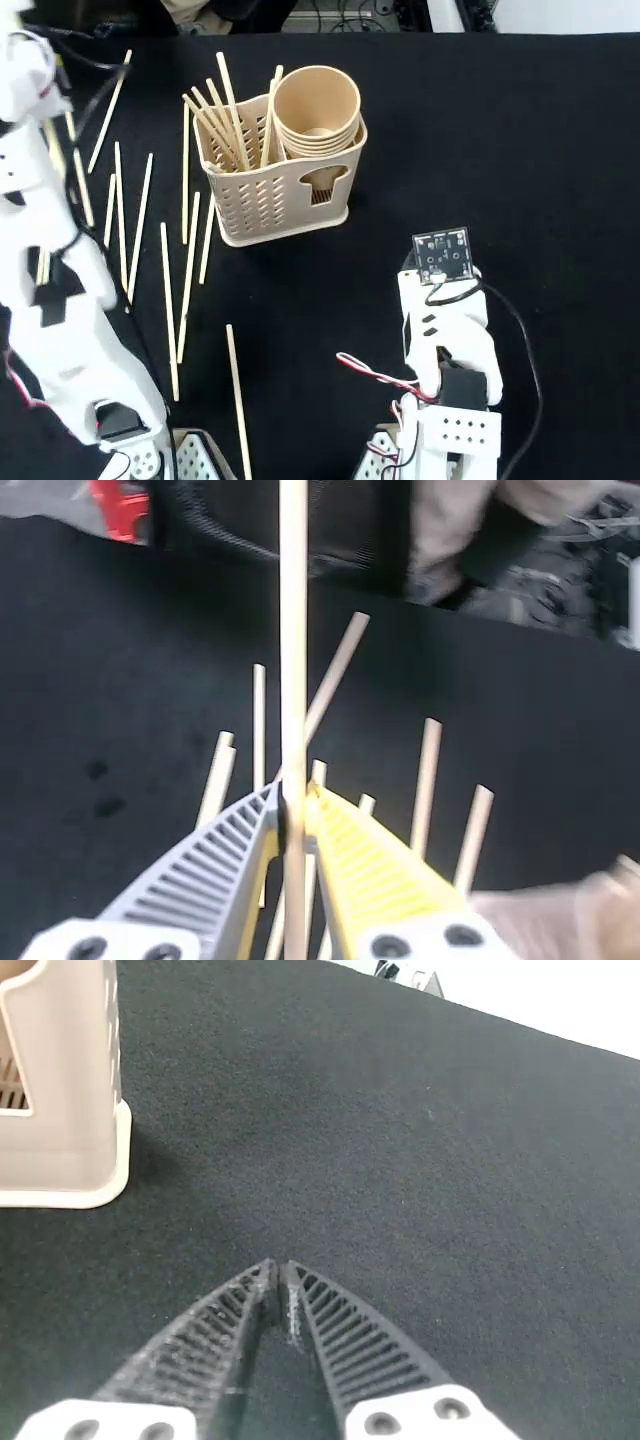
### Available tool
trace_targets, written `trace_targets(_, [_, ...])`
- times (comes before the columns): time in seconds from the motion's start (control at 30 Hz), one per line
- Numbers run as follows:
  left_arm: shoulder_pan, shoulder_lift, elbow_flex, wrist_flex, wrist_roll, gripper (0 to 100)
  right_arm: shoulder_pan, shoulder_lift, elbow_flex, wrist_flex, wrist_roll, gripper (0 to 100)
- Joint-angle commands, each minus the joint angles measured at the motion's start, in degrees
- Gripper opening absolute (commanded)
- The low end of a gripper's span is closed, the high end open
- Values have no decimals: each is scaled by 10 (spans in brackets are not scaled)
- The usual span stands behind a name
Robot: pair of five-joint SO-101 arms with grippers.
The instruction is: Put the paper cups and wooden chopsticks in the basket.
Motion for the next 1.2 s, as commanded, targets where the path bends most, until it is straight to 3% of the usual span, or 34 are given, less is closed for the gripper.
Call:
trace_targets(0.0, [77,-139,93,-1,8,28,-6,-7,-3,-12,5,14])
trace_targets(0.3, [177,-274,130,-11,48,28,-5,-7,-3,-12,5,14])
trace_targets(0.57, [256,-317,131,-4,48,28,-4,-7,-3,-12,5,14])
trace_targets(0.87, [301,-338,167,-30,45,28,-4,-7,-3,-11,5,14])
trace_targets(1.03, [328,-396,263,-47,43,28,-4,-7,-3,-11,5,14])
trace_targets(1.17, [325,-474,439,-136,42,28,-6,-7,-4,-11,5,13])
